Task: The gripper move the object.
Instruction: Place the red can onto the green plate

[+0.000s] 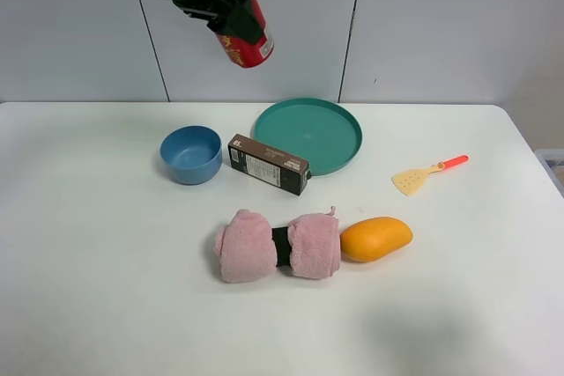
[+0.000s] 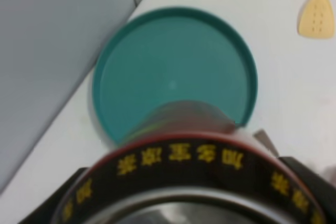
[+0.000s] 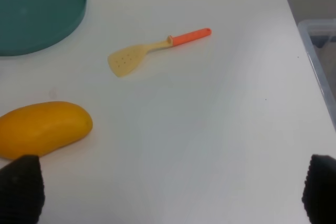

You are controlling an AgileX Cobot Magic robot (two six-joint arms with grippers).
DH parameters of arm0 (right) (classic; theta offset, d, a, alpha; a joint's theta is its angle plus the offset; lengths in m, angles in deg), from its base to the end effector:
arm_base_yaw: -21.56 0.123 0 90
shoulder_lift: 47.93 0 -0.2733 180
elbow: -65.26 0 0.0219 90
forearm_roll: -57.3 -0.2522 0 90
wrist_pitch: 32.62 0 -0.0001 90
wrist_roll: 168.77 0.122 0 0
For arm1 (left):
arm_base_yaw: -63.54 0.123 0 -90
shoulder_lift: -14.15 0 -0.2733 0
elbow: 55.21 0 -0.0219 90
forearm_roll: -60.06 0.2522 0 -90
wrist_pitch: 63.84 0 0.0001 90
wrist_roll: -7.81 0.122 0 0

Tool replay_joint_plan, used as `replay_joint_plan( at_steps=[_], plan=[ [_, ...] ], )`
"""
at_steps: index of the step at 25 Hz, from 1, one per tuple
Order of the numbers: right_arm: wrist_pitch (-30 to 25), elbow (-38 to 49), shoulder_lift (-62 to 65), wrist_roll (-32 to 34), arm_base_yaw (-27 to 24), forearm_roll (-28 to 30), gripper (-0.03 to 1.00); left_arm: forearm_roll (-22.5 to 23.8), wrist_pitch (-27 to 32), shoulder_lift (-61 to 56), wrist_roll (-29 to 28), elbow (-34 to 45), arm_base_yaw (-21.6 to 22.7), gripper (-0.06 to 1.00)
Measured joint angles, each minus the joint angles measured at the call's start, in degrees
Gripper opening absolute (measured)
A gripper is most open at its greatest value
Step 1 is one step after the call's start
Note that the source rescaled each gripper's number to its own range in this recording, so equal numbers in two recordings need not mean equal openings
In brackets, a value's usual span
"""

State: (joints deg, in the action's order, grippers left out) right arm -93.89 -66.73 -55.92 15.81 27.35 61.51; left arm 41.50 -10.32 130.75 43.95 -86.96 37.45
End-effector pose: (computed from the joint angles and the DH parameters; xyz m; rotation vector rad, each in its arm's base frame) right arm 0.0350 -0.0043 0.2644 -0.0175 2.0446 0.0251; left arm 0.3923 -0.2269 0.3257 1.1312 2.0910 -0.3191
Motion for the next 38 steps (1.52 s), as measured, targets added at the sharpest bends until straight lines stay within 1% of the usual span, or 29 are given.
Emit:
replay_joint_plan(
  at_steps=[6,10,17,26,31,38],
  plan=[
    [0.0,0.0,0.0,0.0,0.0,0.0,1.00,-0.7,-8.3,6.9,3.5,-1.0,-4.0,0.04],
    [0.0,0.0,0.0,0.0,0.0,0.0,1.00,-0.8,-12.4,11.8,3.7,-1.0,-4.7,0.04],
    [0.0,0.0,0.0,0.0,0.0,0.0,1.00,-0.8,-18.9,19.2,4.0,-1.0,-4.7,0.04],
    [0.0,0.0,0.0,0.0,0.0,0.0,1.00,-1.1,-20.4,25.9,4.8,-1.0,-4.9,0.04],
    [0.0,0.0,0.0,0.0,0.0,0.0,1.00,-1.3,-22.4,28.6,5.3,-1.0,-4.9,0.04],
    [0.0,0.0,0.0,0.0,0.0,0.0,1.00,-1.8,-23.7,30.0,5.4,-1.4,-4.9,0.04]
  ],
)
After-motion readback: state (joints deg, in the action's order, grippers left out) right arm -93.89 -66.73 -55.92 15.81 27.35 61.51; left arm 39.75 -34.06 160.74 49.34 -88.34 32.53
